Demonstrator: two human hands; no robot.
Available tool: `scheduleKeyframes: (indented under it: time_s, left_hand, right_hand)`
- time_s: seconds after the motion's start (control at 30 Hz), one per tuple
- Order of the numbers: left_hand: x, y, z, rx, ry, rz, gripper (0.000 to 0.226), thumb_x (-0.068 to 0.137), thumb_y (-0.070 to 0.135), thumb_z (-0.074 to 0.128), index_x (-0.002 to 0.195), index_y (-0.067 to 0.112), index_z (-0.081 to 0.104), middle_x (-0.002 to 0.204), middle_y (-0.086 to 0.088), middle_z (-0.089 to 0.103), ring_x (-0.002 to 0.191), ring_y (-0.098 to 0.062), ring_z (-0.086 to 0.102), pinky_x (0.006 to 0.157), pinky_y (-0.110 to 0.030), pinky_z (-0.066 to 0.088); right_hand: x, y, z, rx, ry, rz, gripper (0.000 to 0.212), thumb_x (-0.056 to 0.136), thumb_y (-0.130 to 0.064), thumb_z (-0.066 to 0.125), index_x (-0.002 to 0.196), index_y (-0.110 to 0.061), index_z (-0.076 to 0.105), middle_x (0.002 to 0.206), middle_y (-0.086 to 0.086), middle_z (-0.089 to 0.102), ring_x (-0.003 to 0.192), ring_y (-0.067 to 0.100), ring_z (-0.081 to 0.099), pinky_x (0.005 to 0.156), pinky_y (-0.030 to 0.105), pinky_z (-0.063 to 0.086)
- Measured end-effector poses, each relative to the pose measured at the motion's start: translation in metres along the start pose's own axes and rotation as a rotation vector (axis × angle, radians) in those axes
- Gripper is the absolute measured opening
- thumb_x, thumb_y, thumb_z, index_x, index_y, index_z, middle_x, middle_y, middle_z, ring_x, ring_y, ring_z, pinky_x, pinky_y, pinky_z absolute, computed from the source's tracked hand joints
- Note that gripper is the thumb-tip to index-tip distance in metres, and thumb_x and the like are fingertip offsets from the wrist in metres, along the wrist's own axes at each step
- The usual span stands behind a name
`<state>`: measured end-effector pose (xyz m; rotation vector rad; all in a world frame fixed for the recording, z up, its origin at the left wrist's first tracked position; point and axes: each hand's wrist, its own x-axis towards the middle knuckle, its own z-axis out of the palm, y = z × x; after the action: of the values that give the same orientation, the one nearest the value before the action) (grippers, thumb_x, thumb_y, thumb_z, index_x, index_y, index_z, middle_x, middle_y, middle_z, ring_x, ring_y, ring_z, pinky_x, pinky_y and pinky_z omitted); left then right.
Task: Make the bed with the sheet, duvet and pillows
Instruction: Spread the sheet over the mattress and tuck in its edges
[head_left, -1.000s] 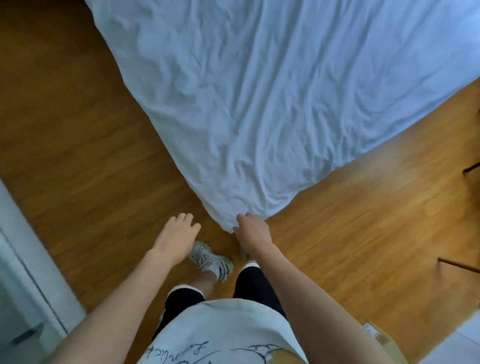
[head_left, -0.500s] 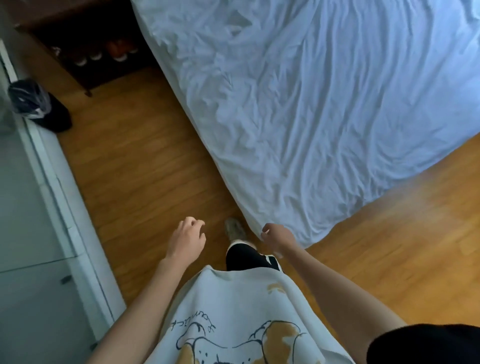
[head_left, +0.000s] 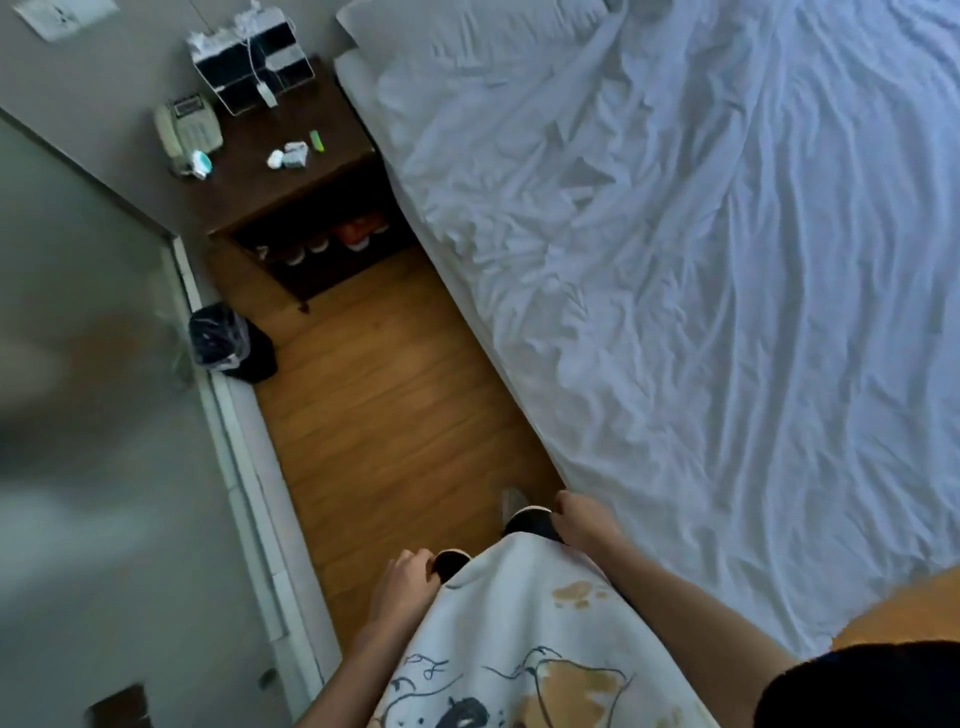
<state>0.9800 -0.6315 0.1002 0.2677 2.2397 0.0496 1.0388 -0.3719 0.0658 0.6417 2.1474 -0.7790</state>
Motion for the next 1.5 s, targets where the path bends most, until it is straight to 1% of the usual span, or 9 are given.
scheduleKeyframes:
  time_s: [0.1, 0.27, 0.4, 0.5, 0.67, 0.8, 1.03, 1.2, 1.5]
  left_hand:
    - [0.031, -0.018, -0.057, -0.073, 0.046, -0.041, 0.03, 0.096, 0.026, 0.047, 0.123, 0.016, 0.056, 0.123, -0.007, 0.055, 0.113, -0.022, 0.051, 0.085, -0.028, 0.043]
    - [0.112, -0.048, -0.14, -0.078, 0.11, -0.054, 0.028, 0.095, 0.022, 0.046, 0.118, 0.017, 0.059, 0.121, -0.007, 0.056, 0.113, -0.024, 0.051, 0.088, -0.031, 0.044]
    - [0.199, -0.065, -0.21, -0.011, 0.076, 0.021, 0.029, 0.094, 0.023, 0.044, 0.121, 0.02, 0.058, 0.125, -0.006, 0.055, 0.114, -0.023, 0.051, 0.087, -0.031, 0.043]
    - [0.263, -0.073, -0.27, 0.028, 0.049, 0.108, 0.027, 0.094, 0.021, 0.046, 0.117, 0.016, 0.059, 0.123, -0.009, 0.055, 0.114, -0.025, 0.05, 0.089, -0.031, 0.043]
    - [0.338, -0.079, -0.384, 0.166, 0.048, 0.259, 0.029, 0.093, 0.021, 0.046, 0.119, 0.019, 0.058, 0.122, -0.008, 0.055, 0.112, -0.025, 0.05, 0.089, -0.032, 0.042]
    - [0.391, -0.073, -0.462, 0.258, 0.069, 0.328, 0.03, 0.095, 0.025, 0.044, 0.122, 0.022, 0.056, 0.124, -0.003, 0.055, 0.115, -0.021, 0.049, 0.091, -0.031, 0.042]
    - [0.482, -0.03, -0.557, 0.27, 0.057, 0.35, 0.03, 0.097, 0.029, 0.044, 0.125, 0.022, 0.054, 0.125, -0.002, 0.055, 0.112, -0.018, 0.051, 0.092, -0.031, 0.047]
    - [0.549, 0.018, -0.617, 0.261, 0.072, 0.291, 0.031, 0.098, 0.03, 0.046, 0.128, 0.023, 0.052, 0.127, 0.0, 0.054, 0.111, -0.014, 0.052, 0.089, -0.026, 0.049]
    - [0.659, 0.117, -0.733, 0.341, 0.038, 0.351, 0.034, 0.096, 0.026, 0.044, 0.129, 0.019, 0.051, 0.128, -0.006, 0.051, 0.116, -0.022, 0.047, 0.091, -0.036, 0.045]
  right_hand:
    - [0.033, -0.053, -0.043, -0.06, 0.016, -0.078, 0.011, 0.095, -0.022, 0.038, 0.089, -0.016, 0.046, 0.104, 0.009, 0.062, 0.098, 0.03, 0.059, 0.07, 0.032, 0.041]
    - [0.09, -0.131, -0.083, -0.075, 0.065, -0.114, 0.016, 0.095, -0.02, 0.037, 0.091, -0.012, 0.049, 0.091, 0.007, 0.059, 0.088, 0.03, 0.06, 0.069, 0.036, 0.045]
    - [0.136, -0.187, -0.096, -0.034, 0.051, -0.057, 0.013, 0.095, -0.021, 0.036, 0.086, -0.015, 0.043, 0.09, 0.007, 0.058, 0.087, 0.03, 0.06, 0.065, 0.034, 0.039]
    - [0.166, -0.234, -0.111, 0.024, 0.06, 0.012, 0.014, 0.095, -0.024, 0.037, 0.087, -0.016, 0.044, 0.1, 0.009, 0.063, 0.091, 0.031, 0.06, 0.066, 0.034, 0.038]
    - [0.205, -0.318, -0.159, 0.118, 0.161, 0.12, 0.021, 0.094, -0.026, 0.043, 0.105, -0.015, 0.057, 0.106, 0.005, 0.063, 0.096, 0.026, 0.059, 0.068, 0.032, 0.041]
    - [0.239, -0.365, -0.205, 0.134, 0.283, 0.132, 0.025, 0.095, -0.023, 0.041, 0.112, -0.017, 0.058, 0.108, 0.003, 0.062, 0.097, 0.024, 0.059, 0.071, 0.033, 0.046]
    - [0.323, -0.4, -0.283, 0.13, 0.295, 0.117, 0.026, 0.098, -0.026, 0.04, 0.115, -0.018, 0.058, 0.109, 0.003, 0.061, 0.099, 0.022, 0.057, 0.076, 0.032, 0.047]
    - [0.409, -0.4, -0.367, 0.145, 0.22, 0.117, 0.025, 0.097, -0.024, 0.039, 0.112, -0.015, 0.057, 0.113, 0.006, 0.059, 0.108, 0.027, 0.055, 0.083, 0.037, 0.045]
    - [0.519, -0.399, -0.527, 0.275, 0.296, 0.186, 0.038, 0.099, -0.025, 0.038, 0.134, -0.015, 0.049, 0.129, 0.007, 0.054, 0.119, 0.026, 0.049, 0.091, 0.037, 0.043]
